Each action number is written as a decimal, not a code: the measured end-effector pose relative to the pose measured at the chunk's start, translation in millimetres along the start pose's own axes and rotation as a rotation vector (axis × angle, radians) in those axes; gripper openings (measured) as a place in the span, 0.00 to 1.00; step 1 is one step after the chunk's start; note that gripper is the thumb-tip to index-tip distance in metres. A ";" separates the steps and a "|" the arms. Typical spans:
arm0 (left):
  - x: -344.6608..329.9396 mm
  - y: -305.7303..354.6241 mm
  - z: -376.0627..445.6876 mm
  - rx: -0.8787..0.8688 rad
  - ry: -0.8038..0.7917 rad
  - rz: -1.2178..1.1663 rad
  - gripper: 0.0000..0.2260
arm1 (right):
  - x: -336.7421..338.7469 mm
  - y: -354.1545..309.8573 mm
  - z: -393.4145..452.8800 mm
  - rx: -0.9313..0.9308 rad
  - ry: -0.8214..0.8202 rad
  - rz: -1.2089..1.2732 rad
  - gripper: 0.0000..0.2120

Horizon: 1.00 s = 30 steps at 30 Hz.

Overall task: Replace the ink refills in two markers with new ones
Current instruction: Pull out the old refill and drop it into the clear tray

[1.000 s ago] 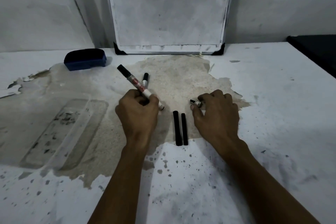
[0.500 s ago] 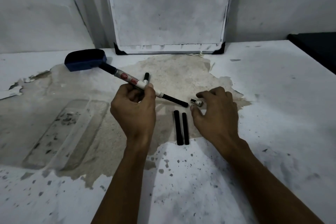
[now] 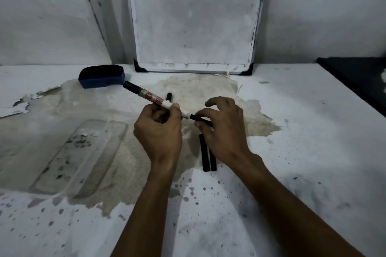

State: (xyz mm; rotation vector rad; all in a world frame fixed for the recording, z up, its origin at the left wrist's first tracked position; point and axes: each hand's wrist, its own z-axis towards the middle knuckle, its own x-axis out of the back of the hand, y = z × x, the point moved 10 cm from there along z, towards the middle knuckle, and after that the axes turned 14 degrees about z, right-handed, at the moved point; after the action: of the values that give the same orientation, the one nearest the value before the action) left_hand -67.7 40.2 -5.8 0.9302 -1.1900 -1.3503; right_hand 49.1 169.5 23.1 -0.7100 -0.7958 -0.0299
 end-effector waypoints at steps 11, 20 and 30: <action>65.6 47.8 23.0 0.001 0.044 -0.201 0.03 | 17.8 -50.9 -0.1 0.049 0.079 0.129 0.08; 222.9 45.7 49.4 -0.009 0.270 -0.198 0.03 | -70.7 -162.0 10.2 0.048 -0.200 0.347 0.11; 290.7 23.1 54.0 0.035 0.333 -0.175 0.05 | -160.0 -213.7 -5.7 -0.050 -0.534 -0.050 0.12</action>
State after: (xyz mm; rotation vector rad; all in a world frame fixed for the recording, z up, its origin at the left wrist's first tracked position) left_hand -154.8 -237.2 52.9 1.2531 -0.8960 -1.2523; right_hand -121.2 -35.7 36.6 -0.7553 -1.3277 0.0992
